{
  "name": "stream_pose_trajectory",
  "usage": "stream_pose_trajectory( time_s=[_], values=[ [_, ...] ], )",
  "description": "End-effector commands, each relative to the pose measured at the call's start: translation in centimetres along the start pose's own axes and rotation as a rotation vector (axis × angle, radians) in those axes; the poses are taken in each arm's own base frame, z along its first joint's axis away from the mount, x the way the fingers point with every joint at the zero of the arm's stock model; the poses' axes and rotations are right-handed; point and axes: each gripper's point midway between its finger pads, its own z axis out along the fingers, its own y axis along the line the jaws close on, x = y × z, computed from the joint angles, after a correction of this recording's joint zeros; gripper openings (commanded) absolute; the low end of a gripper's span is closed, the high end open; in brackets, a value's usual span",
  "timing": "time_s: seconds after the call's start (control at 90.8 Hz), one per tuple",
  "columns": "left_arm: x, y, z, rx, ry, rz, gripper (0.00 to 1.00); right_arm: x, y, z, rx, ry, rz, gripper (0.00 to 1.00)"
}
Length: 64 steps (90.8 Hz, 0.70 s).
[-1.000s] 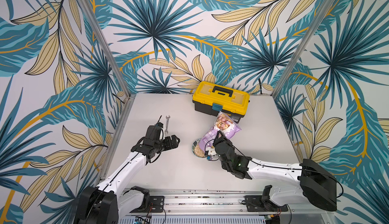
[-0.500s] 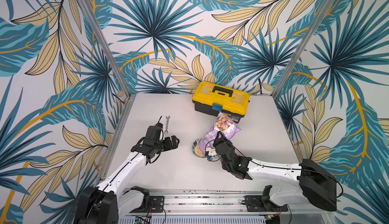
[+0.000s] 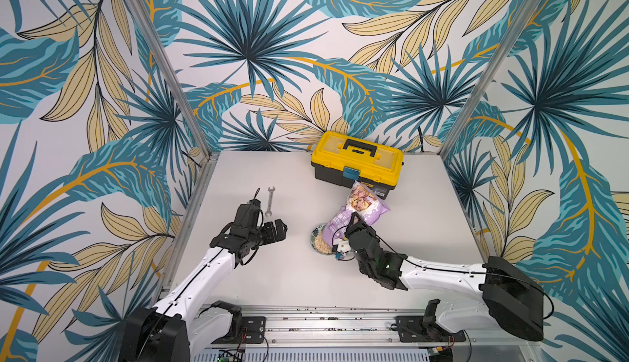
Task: Pour the oats into the breakfast bowl
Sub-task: Pour the oats into the bowl.
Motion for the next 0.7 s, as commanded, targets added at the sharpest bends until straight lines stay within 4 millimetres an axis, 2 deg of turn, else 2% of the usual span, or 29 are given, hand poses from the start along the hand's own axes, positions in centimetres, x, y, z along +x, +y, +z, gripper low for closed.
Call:
stream_pose_trajectory(
  time_s=[0.0, 0.176, 0.496, 0.694],
  values=[
    [-0.6, 0.2, -0.7, -0.016, -0.028, 0.012, 1.00, 2.2, -2.7, -0.3, 0.038, 0.060, 0.161, 0.00],
    [-1.2, -0.2, -1.3, -0.013, -0.043, 0.028, 1.00, 2.9, -3.5, 0.0, -0.013, 0.050, 0.281, 0.00],
    [-1.8, -0.3, -2.4, -0.029, -0.067, 0.050, 1.00, 3.5, -1.5, 0.8, -0.116, 0.007, 0.367, 0.00],
    [-1.9, -0.2, -2.6, -0.037, -0.071, 0.060, 1.00, 3.2, -0.7, 0.5, -0.186, -0.067, 0.507, 0.00]
  ],
)
